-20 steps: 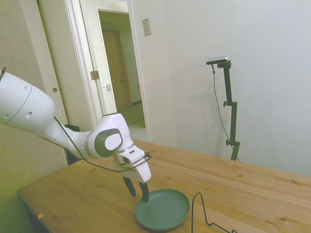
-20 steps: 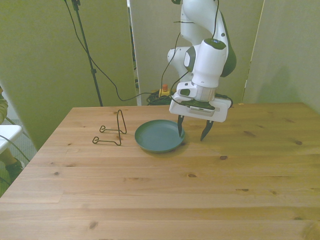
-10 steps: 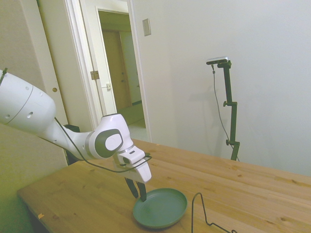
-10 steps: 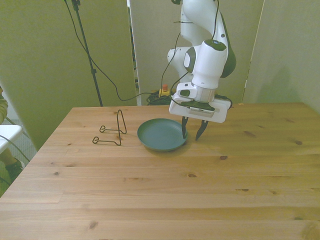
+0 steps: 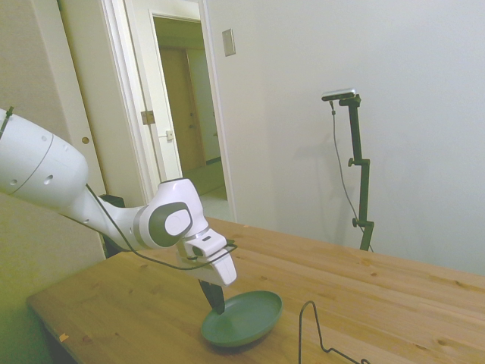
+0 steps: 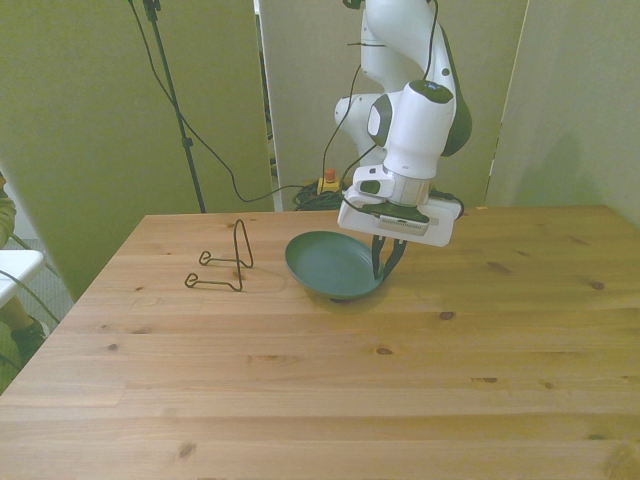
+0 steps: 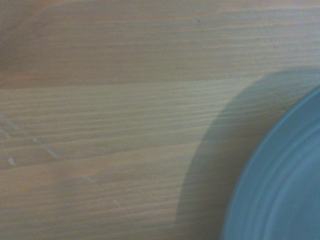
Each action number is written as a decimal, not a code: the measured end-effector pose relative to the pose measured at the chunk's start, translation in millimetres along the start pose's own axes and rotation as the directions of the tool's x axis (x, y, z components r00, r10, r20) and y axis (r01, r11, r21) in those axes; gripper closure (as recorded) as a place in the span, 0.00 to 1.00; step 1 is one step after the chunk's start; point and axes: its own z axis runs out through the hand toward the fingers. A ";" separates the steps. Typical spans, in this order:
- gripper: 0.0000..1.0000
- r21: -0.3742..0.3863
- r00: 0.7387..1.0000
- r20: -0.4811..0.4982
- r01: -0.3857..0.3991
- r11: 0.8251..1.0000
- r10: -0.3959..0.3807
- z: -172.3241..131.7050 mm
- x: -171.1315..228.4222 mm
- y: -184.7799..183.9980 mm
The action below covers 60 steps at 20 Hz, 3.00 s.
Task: Load the plate
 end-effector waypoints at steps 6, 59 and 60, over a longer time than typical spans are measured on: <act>1.00 0.001 1.000 -0.010 0.004 1.000 -0.004 -6.6 0.7 1.1; 1.00 0.580 0.923 0.257 0.091 0.809 -0.288 -209.7 56.1 168.1; 1.00 0.580 0.923 0.256 0.090 0.809 -0.287 -209.8 56.3 168.3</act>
